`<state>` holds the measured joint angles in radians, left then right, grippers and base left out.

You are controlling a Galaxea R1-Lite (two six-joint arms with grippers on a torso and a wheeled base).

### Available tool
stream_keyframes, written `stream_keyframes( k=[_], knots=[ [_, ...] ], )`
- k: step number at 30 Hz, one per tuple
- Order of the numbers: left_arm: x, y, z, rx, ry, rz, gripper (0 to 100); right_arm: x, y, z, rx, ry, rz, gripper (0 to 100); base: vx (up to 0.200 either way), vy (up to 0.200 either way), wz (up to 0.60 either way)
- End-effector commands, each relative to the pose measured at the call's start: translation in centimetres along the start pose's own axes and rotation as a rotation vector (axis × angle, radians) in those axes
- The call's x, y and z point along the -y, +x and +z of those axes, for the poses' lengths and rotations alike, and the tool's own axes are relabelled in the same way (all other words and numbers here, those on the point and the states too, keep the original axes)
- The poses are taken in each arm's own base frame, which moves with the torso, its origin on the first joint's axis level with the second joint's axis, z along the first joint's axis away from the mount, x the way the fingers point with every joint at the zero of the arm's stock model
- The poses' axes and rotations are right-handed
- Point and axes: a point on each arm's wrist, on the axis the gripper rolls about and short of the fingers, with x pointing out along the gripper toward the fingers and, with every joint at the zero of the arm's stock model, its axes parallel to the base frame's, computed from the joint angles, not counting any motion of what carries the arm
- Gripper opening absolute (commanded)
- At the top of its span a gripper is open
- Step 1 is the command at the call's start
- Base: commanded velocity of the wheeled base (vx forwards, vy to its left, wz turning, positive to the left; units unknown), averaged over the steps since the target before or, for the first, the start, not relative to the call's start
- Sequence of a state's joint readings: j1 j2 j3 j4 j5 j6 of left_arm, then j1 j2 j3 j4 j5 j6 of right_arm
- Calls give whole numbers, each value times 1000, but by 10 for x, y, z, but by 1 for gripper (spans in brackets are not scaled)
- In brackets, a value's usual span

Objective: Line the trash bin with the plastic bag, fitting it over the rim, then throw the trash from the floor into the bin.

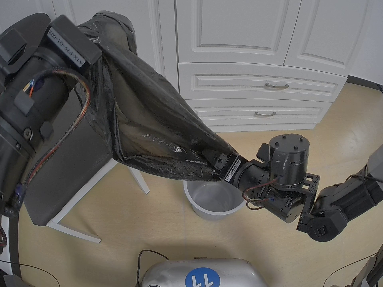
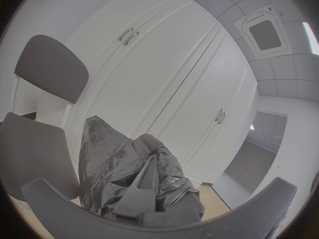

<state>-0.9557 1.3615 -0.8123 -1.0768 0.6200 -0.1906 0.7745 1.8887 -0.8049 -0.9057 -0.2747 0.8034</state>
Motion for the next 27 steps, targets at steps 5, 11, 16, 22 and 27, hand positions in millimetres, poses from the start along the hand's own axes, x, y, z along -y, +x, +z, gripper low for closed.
stream_keyframes(
  k=[5,11,16,22,27],
  knots=[
    [0,0,-2,-4,3,0,0,7,0,-12,27,-46,39,100,0,0,0],
    [0,0,-2,-5,4,1,0,7,0,-12,30,-49,40,100,0,0,0],
    [0,0,-3,-6,3,0,0,7,-1,-11,33,-49,41,100,0,0,0],
    [0,0,-2,-5,4,1,0,7,-1,-11,33,-51,41,100,0,0,0],
    [0,1,-5,-11,8,2,0,7,-1,-11,33,-58,41,100,0,0,0]
  ],
)
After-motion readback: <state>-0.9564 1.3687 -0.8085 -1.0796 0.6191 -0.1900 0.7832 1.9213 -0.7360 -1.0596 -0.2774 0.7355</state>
